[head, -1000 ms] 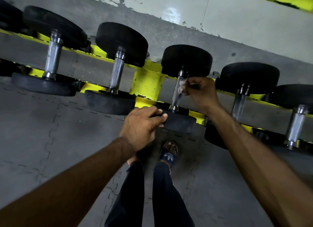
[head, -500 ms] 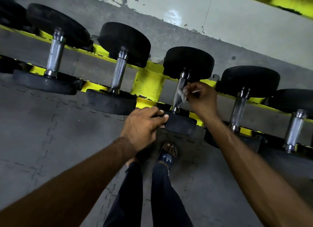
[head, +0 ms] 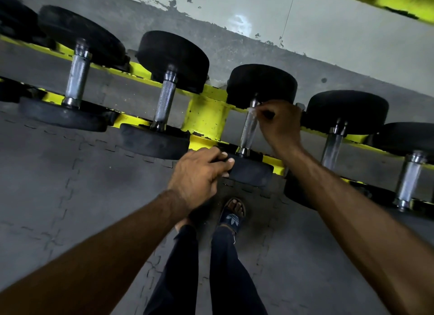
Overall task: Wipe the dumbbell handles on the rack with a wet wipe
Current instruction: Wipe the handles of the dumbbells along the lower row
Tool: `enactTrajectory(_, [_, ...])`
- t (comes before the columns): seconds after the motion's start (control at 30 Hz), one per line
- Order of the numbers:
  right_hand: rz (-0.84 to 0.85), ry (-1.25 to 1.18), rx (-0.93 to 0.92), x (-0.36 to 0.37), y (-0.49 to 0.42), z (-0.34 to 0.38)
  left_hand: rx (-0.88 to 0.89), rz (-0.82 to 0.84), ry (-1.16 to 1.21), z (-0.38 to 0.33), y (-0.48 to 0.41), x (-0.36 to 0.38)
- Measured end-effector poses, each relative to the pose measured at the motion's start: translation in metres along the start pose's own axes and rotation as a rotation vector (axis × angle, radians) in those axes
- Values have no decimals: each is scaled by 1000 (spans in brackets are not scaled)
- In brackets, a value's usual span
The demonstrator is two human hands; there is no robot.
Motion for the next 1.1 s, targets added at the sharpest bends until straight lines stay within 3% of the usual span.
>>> enactTrajectory(0.07, [-29,-58,94,4,14,0,-1,-10,3,0,0,-1])
enactTrajectory(0.2, [89,-199,306,8,45,1,7,-26,13,0,-1,-1])
enactTrajectory(0.4, [-161,-807,836,21,-1,-14,19,-35,12,-1,-1,-2])
enactTrajectory(0.5, [24,-1155,1033,25,-12,-21,17,-35,12,-1,0,0])
enactTrajectory(0.6, [74,-1240,1114,35,-16,-32,7,-38,19,0,0,1])
enactTrajectory(0.7, [175,-939,997,48,-23,-53,-1,-30,13,0,1,3])
enactTrajectory(0.77, [341,-775,945,47,-19,-43,-3,-35,23,0,0,3])
enactTrajectory(0.83, [252,-744,956,47,-17,-43,-7,-41,30,0,0,2])
enactTrajectory(0.9, [105,-784,833,44,-10,-32,-9,-39,31,0,0,2])
enactTrajectory(1.0, [-143,-866,875,44,-8,-30,-9,-34,29,1,0,4])
enactTrajectory(1.03, [-273,-789,819,37,-4,-17,-7,-29,27,2,0,4])
enactTrajectory(1.1, [-488,-561,536,30,3,0,-9,-28,26,1,0,4])
Point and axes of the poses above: each hand's wrist, its own y-axis away from the middle knuckle, its own x-axis out of the palm, z = x × y, the point moved 1 cm from there along -y, towards the middle knuckle, and after that the axes turned 3 degrees about x, right-handed, at the moved point
